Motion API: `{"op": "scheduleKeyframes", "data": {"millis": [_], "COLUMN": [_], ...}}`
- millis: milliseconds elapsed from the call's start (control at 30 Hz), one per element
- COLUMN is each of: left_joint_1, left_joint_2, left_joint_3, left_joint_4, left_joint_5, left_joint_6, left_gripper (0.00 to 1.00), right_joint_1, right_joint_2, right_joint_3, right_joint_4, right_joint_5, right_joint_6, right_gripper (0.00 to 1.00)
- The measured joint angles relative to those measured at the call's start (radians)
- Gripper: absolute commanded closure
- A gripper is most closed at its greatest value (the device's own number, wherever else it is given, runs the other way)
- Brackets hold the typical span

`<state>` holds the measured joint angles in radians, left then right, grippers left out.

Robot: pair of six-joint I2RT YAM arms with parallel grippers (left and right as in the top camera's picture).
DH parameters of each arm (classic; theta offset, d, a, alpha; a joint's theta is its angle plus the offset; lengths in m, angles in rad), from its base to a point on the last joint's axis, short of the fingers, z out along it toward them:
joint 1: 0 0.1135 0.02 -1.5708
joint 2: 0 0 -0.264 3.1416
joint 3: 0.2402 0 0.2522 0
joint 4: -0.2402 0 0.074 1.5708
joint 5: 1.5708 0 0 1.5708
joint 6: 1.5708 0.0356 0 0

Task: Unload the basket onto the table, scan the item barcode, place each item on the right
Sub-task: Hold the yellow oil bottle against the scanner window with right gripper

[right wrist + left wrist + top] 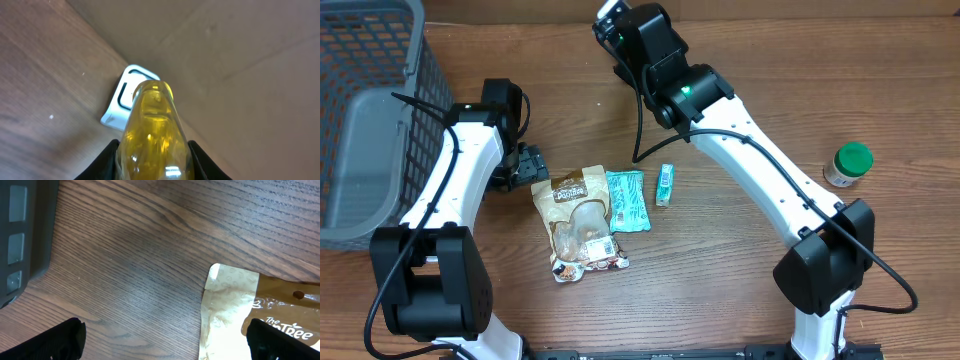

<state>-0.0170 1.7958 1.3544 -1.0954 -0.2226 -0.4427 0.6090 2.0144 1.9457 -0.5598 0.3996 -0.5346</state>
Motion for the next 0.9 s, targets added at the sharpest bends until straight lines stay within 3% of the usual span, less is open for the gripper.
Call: {"op": "scheduleKeyframes", "data": {"millis": [500,900], "left_joint_1": [0.0,0.0], "left_joint_2": [0.0,0.0], "left_joint_3": [0.0,0.0], "left_joint_4": [0.0,0.0], "left_joint_5": [0.0,0.0], "left_joint_6": [0.0,0.0], "left_gripper": [0.01,0.0], "right_joint_1": [-0.042,-0.045], "right_joint_2": [0.106,0.203], "right_joint_3": [0.0,0.0], "right_joint_4": [0.219,0.417], "right_joint_5": [0.027,0.095], "right_joint_6": [-0.087,-0.256], "right_gripper": [0.96,0.96]}}
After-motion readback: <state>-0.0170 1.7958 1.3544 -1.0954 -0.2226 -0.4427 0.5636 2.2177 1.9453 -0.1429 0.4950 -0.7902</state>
